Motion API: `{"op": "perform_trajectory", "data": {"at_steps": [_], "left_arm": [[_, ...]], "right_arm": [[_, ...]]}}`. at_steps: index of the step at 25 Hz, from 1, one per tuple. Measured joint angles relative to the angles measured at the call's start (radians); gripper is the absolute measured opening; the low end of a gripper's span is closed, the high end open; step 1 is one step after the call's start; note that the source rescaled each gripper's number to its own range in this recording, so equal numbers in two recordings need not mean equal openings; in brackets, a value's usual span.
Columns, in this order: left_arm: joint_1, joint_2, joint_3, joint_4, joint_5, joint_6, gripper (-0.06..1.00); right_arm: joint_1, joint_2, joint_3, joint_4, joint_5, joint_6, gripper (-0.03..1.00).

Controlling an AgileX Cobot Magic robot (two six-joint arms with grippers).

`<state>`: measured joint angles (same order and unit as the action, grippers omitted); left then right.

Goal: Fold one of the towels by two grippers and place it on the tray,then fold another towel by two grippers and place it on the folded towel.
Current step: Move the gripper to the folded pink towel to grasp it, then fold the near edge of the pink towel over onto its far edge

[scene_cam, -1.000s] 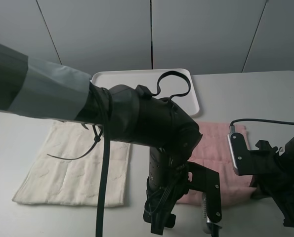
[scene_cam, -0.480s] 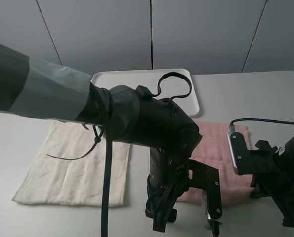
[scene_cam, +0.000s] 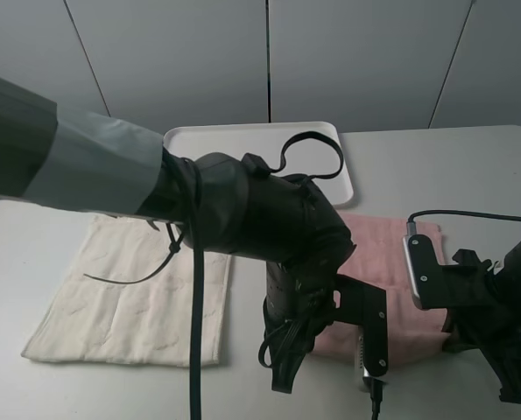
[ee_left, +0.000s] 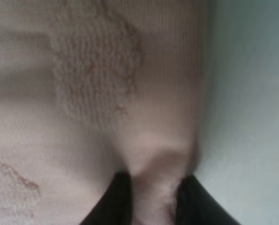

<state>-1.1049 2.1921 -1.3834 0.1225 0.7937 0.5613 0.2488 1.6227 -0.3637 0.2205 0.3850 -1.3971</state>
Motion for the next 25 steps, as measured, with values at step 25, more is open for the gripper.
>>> {"op": "perform_trajectory", "data": {"at_steps": [25], "left_arm": [[0.000,-0.047,0.004,-0.065,0.026,-0.035,0.00]], "right_arm": [[0.000,-0.153,0.015,0.056,0.103,0.243,0.03]]}}
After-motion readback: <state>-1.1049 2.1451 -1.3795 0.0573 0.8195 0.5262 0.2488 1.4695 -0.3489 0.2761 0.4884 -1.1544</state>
